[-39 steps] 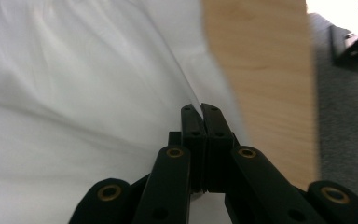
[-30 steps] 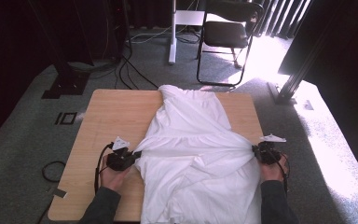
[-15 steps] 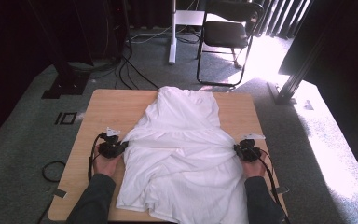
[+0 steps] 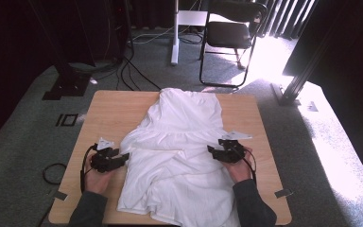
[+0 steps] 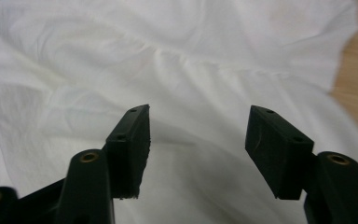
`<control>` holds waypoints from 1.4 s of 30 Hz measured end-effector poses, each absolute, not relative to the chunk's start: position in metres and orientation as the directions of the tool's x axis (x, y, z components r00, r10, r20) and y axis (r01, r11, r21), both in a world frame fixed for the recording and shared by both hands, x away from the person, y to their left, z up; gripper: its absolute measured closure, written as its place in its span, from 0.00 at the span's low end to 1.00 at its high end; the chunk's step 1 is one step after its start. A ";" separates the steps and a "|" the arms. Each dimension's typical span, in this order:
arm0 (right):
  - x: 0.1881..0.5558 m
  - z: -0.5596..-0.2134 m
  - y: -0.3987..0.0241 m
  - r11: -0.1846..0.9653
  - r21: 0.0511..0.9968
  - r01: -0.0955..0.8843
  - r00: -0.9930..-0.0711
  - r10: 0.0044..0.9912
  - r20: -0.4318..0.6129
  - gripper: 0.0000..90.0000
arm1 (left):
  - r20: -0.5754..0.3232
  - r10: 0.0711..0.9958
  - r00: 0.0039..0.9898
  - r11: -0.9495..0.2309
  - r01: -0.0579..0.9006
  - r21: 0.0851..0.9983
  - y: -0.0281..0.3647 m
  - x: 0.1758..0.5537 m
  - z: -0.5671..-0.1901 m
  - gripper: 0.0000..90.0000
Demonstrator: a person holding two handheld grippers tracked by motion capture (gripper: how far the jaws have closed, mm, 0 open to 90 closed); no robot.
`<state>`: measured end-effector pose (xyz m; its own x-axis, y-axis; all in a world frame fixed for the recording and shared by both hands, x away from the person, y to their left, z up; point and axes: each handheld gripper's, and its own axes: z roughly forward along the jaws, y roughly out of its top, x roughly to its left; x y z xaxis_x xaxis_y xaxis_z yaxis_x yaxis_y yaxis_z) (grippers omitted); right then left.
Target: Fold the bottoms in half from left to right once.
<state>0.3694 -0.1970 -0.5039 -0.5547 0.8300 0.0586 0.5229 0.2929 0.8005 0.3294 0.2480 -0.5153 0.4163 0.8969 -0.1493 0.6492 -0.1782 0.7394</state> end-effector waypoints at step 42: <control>0.220 -0.535 -0.260 0.224 0.769 0.598 -0.536 0.826 0.176 0.45 | -0.101 0.822 0.561 -0.366 0.655 0.662 0.224 0.257 -0.542 0.44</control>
